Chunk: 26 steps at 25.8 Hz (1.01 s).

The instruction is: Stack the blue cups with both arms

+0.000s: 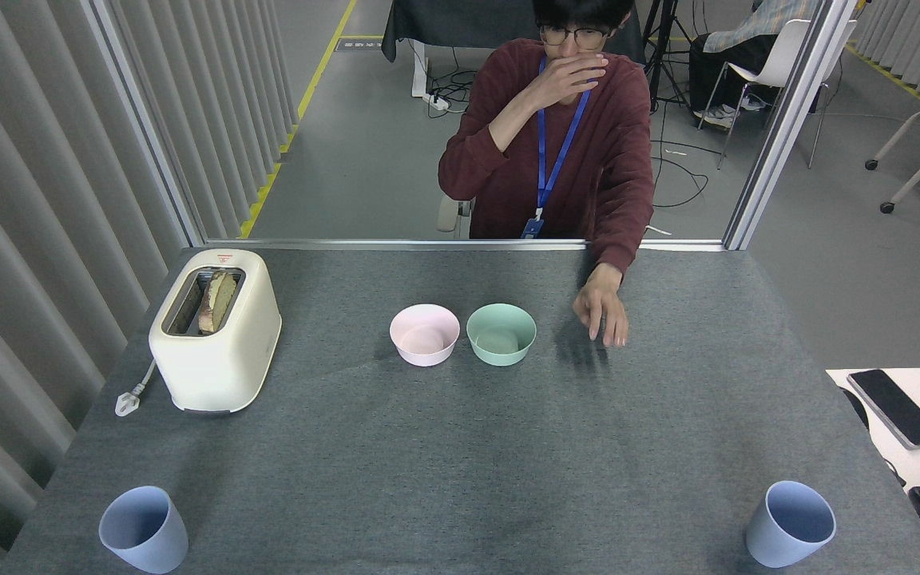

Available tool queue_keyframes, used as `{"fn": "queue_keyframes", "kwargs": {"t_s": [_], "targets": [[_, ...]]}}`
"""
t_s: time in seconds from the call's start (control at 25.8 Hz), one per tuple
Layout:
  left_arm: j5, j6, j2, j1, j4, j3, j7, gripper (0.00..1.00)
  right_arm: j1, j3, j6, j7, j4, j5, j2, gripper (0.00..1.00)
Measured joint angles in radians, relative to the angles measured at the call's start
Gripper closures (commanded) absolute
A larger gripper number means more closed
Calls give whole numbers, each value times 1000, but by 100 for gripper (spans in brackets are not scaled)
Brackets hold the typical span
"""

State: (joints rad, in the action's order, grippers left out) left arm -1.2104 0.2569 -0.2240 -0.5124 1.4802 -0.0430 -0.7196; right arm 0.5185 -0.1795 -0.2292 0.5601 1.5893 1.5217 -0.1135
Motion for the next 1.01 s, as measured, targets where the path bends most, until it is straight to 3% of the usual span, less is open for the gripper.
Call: {"fn": "queue_keyframes", "kwargs": {"t_s": [0.27,0.54,1.01], "targets": [[7,-12,1,37,-68,-6,0,0,0,0,1,0,0,0,0,0],[13,-96,6,94,-149,-9,3,0,-1,1,1,0,0,0,0,0],[2,-105,6,182,-229,0,11,0,-2,0,1,0,-2,0,-2,0]]}}
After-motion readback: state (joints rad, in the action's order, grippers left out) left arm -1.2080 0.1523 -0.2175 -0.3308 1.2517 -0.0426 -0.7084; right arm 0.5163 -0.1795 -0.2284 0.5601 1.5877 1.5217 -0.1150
